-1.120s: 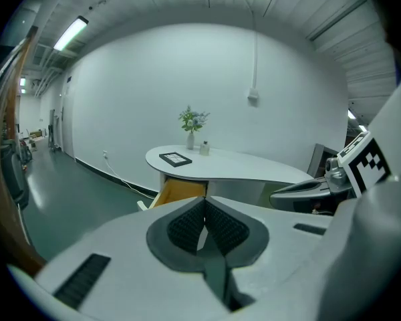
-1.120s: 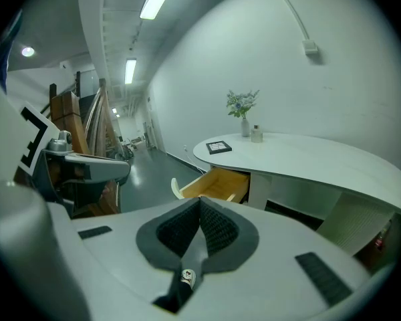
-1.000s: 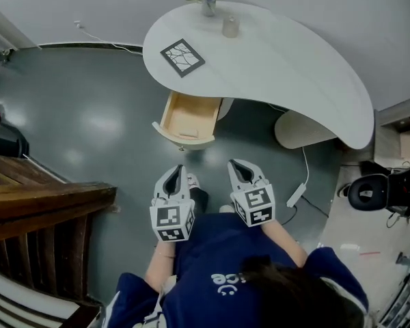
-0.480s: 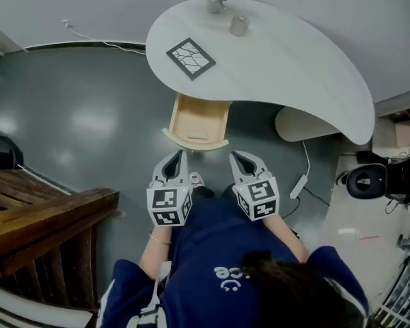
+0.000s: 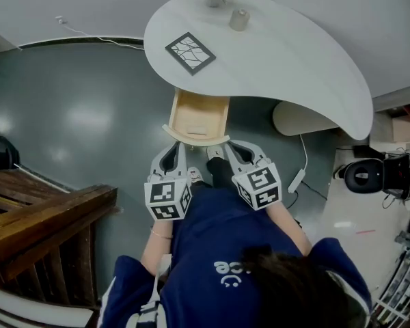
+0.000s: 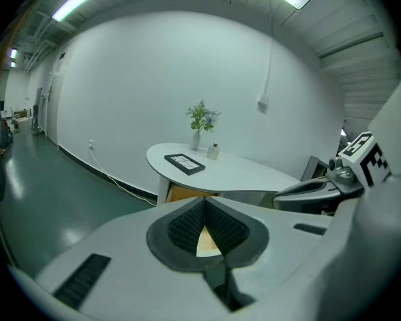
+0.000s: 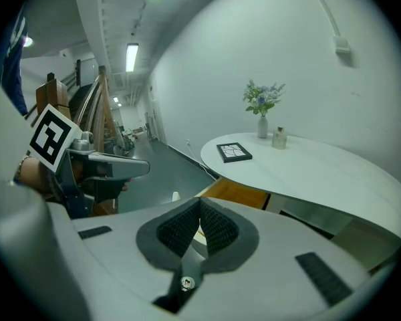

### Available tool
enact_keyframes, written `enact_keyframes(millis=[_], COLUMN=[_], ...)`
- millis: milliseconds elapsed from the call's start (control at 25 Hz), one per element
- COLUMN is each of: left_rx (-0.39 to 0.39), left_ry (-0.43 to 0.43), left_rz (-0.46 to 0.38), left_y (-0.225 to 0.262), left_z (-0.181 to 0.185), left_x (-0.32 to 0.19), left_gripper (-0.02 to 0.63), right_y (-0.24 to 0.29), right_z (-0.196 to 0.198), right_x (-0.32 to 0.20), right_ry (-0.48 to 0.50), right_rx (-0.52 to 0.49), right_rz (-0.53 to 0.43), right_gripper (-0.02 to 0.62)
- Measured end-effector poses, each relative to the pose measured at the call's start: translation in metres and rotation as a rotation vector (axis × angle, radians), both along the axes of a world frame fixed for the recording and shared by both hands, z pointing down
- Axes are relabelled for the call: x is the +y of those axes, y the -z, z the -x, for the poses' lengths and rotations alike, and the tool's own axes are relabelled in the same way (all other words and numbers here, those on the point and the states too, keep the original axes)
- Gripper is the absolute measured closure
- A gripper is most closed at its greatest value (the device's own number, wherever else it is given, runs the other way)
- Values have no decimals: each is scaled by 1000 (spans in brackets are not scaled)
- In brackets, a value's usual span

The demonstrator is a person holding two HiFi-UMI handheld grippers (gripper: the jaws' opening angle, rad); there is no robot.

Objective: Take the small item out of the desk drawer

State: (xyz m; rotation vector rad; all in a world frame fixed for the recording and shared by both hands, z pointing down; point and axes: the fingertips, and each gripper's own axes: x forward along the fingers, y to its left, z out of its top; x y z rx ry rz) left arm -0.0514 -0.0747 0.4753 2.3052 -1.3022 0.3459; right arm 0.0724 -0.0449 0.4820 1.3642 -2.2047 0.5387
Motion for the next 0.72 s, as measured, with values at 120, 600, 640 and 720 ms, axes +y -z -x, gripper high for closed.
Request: enact_keyframes(millis=[120, 600, 640, 720], left_rx=[-12, -58, -62, -68], left_ry=[36, 180, 190, 215], left_rz=[10, 9, 9, 11], left_y=[-4, 7, 7, 7], left_z=[3, 11, 12, 16], left_x=[-8, -44, -46, -49], left_gripper=[603, 603, 603, 603], right_y=[-2, -10, -12, -17], right_z=[4, 14, 15, 18], right_x=[-13, -71, -74, -79], right_ry=[53, 255, 278, 325], right_rx=[-2, -23, -19, -2], right_rz=[9, 86, 99, 122], right_gripper=[586, 586, 586, 586])
